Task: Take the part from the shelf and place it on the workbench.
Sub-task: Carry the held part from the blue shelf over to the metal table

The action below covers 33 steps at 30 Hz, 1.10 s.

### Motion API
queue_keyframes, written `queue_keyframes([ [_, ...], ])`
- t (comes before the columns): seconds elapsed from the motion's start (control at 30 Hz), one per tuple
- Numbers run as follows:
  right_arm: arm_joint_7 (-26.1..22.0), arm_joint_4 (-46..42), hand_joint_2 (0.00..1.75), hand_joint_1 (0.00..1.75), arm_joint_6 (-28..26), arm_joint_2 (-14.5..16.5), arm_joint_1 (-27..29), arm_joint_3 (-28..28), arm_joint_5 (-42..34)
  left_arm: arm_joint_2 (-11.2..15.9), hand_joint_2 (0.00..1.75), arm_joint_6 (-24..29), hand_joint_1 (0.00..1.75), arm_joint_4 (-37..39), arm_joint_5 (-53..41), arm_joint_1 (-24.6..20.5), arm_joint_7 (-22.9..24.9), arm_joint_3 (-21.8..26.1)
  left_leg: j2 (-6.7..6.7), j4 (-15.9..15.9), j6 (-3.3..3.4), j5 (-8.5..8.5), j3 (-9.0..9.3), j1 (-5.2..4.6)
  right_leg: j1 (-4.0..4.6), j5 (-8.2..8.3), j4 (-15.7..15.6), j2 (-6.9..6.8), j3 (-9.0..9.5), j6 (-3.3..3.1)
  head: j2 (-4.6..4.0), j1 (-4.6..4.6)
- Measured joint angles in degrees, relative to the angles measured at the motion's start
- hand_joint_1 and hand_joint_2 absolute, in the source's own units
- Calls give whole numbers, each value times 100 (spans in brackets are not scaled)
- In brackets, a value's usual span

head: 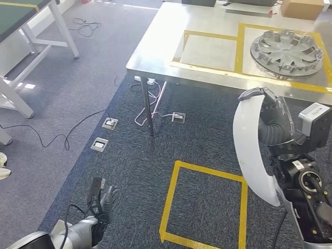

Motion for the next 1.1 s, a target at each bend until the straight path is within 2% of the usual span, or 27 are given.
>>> queue_keyframes([
  [0.07,0,0,175,175,0,-2,-1,-2,1,-1,0,-1,0,0,0,0,0,0,-1,0,-1,-3,5,0,0,26,-41,0,17,-1,0,1],
  [0.1,0,-1,175,175,-4,-9,-10,-9,1,-2,0,-4,0,0,0,-3,0,0,-3,4,-14,-16,14,-5,8,42,-196,1,62,-12,0,8],
  [0.17,9,-36,175,175,-31,-27,-31,-45,-1,-5,0,-21,0,0,0,-16,1,0,-3,72,-105,-71,26,-15,15,108,-554,-1,254,-112,0,10],
  [0.2,14,-58,175,175,-56,-36,-47,-70,-5,-7,0,-31,0,0,0,-24,2,0,1,204,-160,-139,-22,-17,16,124,-718,-2,351,-171,0,6],
  [0.23,19,-81,175,175,-77,-39,-57,-90,-12,-8,0,-37,0,0,0,-33,2,0,7,444,-205,-241,-143,-14,9,137,-752,-4,415,-226,0,-14],
  [0.27,21,-89,175,175,-95,-43,-61,-105,-18,-9,0,-39,0,0,1,-37,2,0,12,795,-223,-382,-345,-9,7,126,-761,-4,434,-248,0,-28],
  [0.33,23,-94,175,175,-115,-52,-36,-121,-28,-5,0,-38,0,0,8,-32,2,0,13,1568,-243,-645,-854,-8,18,92,-762,3,452,-282,0,-60],
  [0.37,21,-94,175,175,-119,-58,-9,-128,-33,-2,0,-37,0,0,15,-21,2,0,14,1772,-241,-669,-1034,-8,25,72,-762,8,466,-290,0,-67],
  [0.4,15,-94,175,175,-119,-62,15,-134,-40,2,0,-34,0,0,25,-10,2,0,14,1754,-229,-581,-1102,-10,31,49,-762,14,489,-293,0,-75],
  [0.43,6,-94,175,175,-112,-63,30,-142,-49,8,0,-33,0,0,34,-3,2,0,14,1508,-204,-389,-1044,-14,37,23,-762,19,523,-290,0,-84],
  [0.5,-12,-95,175,175,-98,-64,32,-168,-58,31,0,-31,0,0,46,-2,1,0,32,645,-117,98,-711,-50,48,-37,-761,23,598,-273,0,-91],
  [0.57,-20,-96,175,175,-94,-65,29,-198,-63,55,0,-31,0,0,51,-8,-2,0,57,62,-41,275,-471,-98,57,-95,-772,30,633,-226,0,-88],
  [0.67,-24,-103,175,175,-93,-69,34,-224,-69,68,0,-30,0,0,65,2,-5,0,52,-89,34,289,-348,-95,67,-120,-692,28,650,-125,0,-85],
  [0.7,-26,-111,175,175,-91,-75,30,-232,-70,68,0,-30,0,0,68,3,-7,0,51,-108,55,295,-299,-81,65,-173,-586,24,629,-91,0,-75],
  [0.73,-28,-119,175,175,-86,-81,20,-240,-70,67,0,-31,0,0,68,2,-10,0,50,-117,72,290,-250,-71,56,-295,-402,22,553,-56,0,-56],
  [0.77,-30,-124,175,175,-80,-88,15,-247,-70,66,0,-31,0,0,73,0,-14,0,50,-122,83,278,-215,-63,41,-462,-89,18,397,-26,0,-39],
  [0.83,-33,-126,175,175,-57,-96,23,-255,-69,66,0,-31,0,0,83,6,-25,0,47,-117,94,230,-170,-62,16,-781,700,18,-28,21,0,-15],
  [0.87,-33,-125,175,175,-46,-99,36,-256,-67,65,0,-31,0,0,90,18,-29,0,40,-114,87,202,-144,-59,0,-836,956,17,-202,38,0,-13],
  [0.9,-34,-124,175,175,-37,-102,47,-257,-63,63,0,-31,0,0,96,31,-33,0,32,-111,77,170,-109,-56,-16,-774,1000,16,-282,55,0,-10],
  [0.93,-36,-123,175,175,-32,-104,52,-258,-58,60,0,-31,0,0,99,43,-36,0,22,-106,63,133,-62,-51,-32,-584,809,14,-250,72,0,-8],
  [1.0,-40,-123,175,175,-28,-113,54,-264,-48,51,0,-31,0,0,102,53,-37,0,7,-98,21,51,46,-43,-55,-49,2,14,26,86,0,2],
  [1.03,-39,-124,175,175,-28,-119,48,-267,-44,49,0,-30,0,0,97,49,-37,0,2,-89,-4,17,78,-43,-45,77,-376,10,151,69,0,15],
  [1.07,-36,-125,175,175,-27,-125,44,-267,-42,47,0,-29,0,0,93,44,-36,0,-1,-81,-34,-12,87,-47,-34,149,-603,5,243,30,0,21],
  [1.1,-30,-125,175,175,-25,-130,39,-266,-41,45,0,-29,0,0,89,41,-36,0,-2,-59,-68,-29,88,-52,-21,126,-687,2,280,-23,0,18],
])
